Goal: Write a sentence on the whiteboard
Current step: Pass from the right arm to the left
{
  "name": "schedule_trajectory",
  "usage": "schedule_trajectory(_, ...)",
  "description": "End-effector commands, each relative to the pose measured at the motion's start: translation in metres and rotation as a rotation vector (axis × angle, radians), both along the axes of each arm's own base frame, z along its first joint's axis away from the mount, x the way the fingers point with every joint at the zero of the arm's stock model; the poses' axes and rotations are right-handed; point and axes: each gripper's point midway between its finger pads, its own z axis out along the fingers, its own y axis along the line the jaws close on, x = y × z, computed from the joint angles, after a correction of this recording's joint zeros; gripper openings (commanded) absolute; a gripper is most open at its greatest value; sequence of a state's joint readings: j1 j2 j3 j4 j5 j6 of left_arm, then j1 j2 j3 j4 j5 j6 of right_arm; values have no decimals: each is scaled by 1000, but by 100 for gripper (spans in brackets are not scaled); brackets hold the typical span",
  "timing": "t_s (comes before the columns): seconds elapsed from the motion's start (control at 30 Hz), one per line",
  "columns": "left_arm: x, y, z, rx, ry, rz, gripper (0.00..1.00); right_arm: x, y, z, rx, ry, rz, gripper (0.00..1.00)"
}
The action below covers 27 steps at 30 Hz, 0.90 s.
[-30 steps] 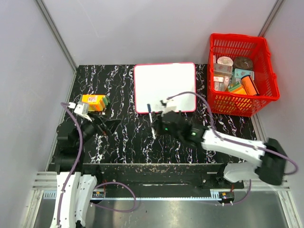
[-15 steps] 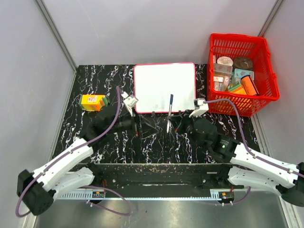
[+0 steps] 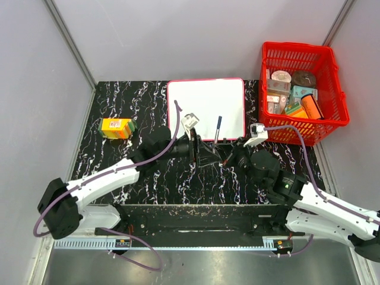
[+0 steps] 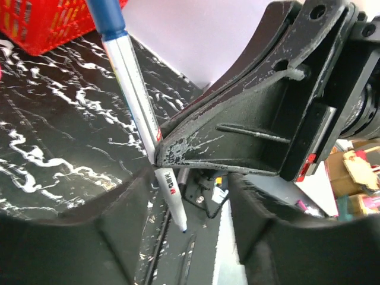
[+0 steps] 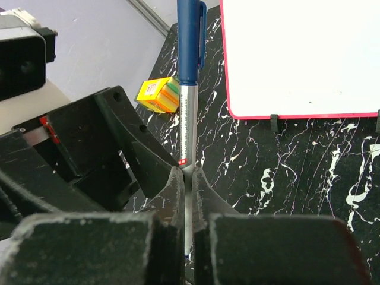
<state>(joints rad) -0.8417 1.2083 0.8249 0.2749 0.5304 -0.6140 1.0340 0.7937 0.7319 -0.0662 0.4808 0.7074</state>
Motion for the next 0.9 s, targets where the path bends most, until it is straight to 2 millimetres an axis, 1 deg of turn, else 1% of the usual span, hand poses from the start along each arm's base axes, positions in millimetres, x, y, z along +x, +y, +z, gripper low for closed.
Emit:
schedule_trajectory(0.0, 2, -19, 40, -120, -77, -35, 47, 2, -11, 16, 73, -24, -47, 0)
schedule_trajectory(0.07, 3, -22, 36, -109, -69, -38, 31, 2, -15, 18, 89, -26, -60, 0)
schedule_trajectory(0.1, 2, -23, 36, -108, -72, -45, 27, 1, -18, 20, 102, -34, -61, 0)
schedule_trajectory(0.17, 2, -23, 33, -96, -68, -42, 14, 0, -21, 23, 119, -40, -71, 0)
schedule_trajectory(0.2, 2, -23, 31, -91, -70, -39, 3, 0, -22, 24, 125, -43, -72, 0)
schedule_trajectory(0.23, 2, -22, 29, -81, -65, -36, 0, 0, -23, 25, 126, -45, -75, 0)
schedule_trajectory(0.3, 4, -20, 31, -75, -80, -20, 0, 0, -24, 26, 130, -48, -75, 0)
schedule_trajectory(0.33, 4, -18, 29, -62, -76, -13, 0, -1, -23, 26, 130, -47, -70, 0)
schedule_trajectory(0.4, 6, -14, 33, -56, -96, 14, 0, -2, -23, 26, 120, -53, -62, 1)
schedule_trajectory(0.43, 6, -11, 29, -36, -90, 22, 0, -2, -22, 27, 119, -58, -54, 6)
schedule_trajectory(0.47, 7, -7, 35, -34, -105, 38, 0, -3, -22, 26, 104, -66, -48, 18)
schedule_trajectory(0.5, 12, -3, 37, -21, -128, 71, 0, -3, -21, 26, 99, -67, -44, 26)
schedule_trajectory(0.53, 12, 1, 30, 17, -118, 86, 0, -4, -22, 27, 97, -72, -39, 33)
schedule_trajectory(0.57, 13, 7, 37, 22, -133, 108, 0, -5, -21, 26, 86, -77, -30, 44)
schedule_trajectory(0.6, 17, 13, 36, 46, -158, 140, 0, -6, -21, 29, 88, -84, -25, 48)
schedule_trajectory(0.63, 17, 19, 28, 91, -147, 152, 0, -7, -20, 30, 83, -87, -11, 52)
schedule_trajectory(0.67, 16, 26, 40, 82, -175, 171, 0, -8, -19, 31, 77, -95, -5, 58)
schedule_trajectory(0.7, 21, 34, 36, 126, -187, 211, 0, -9, -18, 34, 70, -103, 7, 65)
schedule_trajectory(0.73, 20, 44, 26, 183, -171, 227, 0, -11, -13, 35, 57, -110, 36, 68)
schedule_trajectory(0.77, 19, 52, 34, 188, -188, 250, 0, -11, -11, 36, 30, -125, 51, 72)
schedule_trajectory(0.8, 24, 62, 33, 218, -203, 292, 0, -11, -6, 39, 13, -130, 70, 78)
schedule_trajectory(0.83, 22, 72, 25, 264, -188, 308, 0, -15, 1, 40, 0, -138, 115, 81)
schedule_trajectory(0.87, 20, 81, 31, 267, -199, 327, 0, -16, 5, 42, -27, -157, 142, 85)
